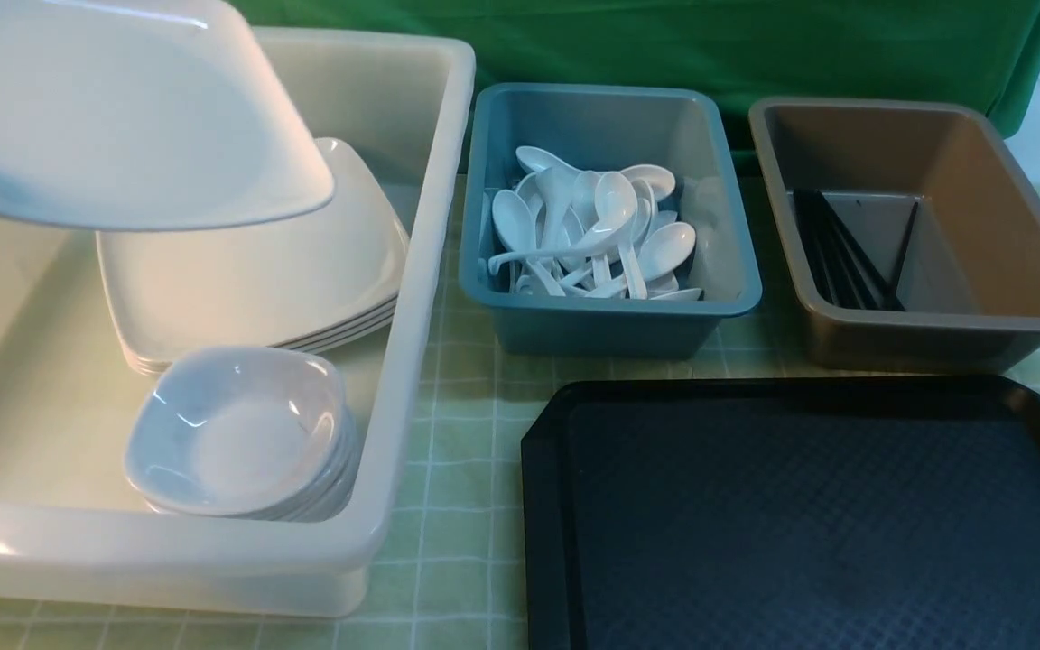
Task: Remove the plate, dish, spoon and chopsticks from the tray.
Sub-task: Use the left arm to put the plate into the large storage box on the left
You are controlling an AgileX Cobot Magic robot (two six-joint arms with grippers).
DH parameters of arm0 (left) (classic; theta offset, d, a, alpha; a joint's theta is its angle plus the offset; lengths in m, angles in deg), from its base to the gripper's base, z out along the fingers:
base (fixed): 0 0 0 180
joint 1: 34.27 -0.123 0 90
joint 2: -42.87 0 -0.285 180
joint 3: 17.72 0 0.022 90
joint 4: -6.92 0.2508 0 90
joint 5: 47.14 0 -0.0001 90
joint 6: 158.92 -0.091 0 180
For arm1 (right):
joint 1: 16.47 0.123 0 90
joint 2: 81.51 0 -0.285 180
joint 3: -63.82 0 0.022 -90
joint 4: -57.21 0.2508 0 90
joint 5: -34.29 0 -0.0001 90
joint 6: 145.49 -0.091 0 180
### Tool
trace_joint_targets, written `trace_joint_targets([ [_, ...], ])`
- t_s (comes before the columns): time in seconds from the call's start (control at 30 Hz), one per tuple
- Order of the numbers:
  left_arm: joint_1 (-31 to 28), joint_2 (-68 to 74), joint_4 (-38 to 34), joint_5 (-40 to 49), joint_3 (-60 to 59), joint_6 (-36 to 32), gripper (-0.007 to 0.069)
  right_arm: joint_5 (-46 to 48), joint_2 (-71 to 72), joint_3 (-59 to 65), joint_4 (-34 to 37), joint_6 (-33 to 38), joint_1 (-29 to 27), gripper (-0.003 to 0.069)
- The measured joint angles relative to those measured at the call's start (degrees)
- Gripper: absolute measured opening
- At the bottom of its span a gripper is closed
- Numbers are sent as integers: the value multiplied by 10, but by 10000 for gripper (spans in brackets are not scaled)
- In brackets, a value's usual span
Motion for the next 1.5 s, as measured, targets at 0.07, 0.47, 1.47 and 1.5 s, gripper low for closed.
trace_joint_targets([
  [0.07,1,31,-28,-6,0,-24,13,0,0,0,0,0,0,167],
  [0.47,1,195,-228,-15,0,-195,13,0,0,0,0,-1,0,169],
  [1.47,11,238,-35,158,96,-258,535,-6,0,0,1,-28,0,178],
  [1.5,11,238,-9,181,116,-245,540,-5,0,0,1,-28,0,178],
])
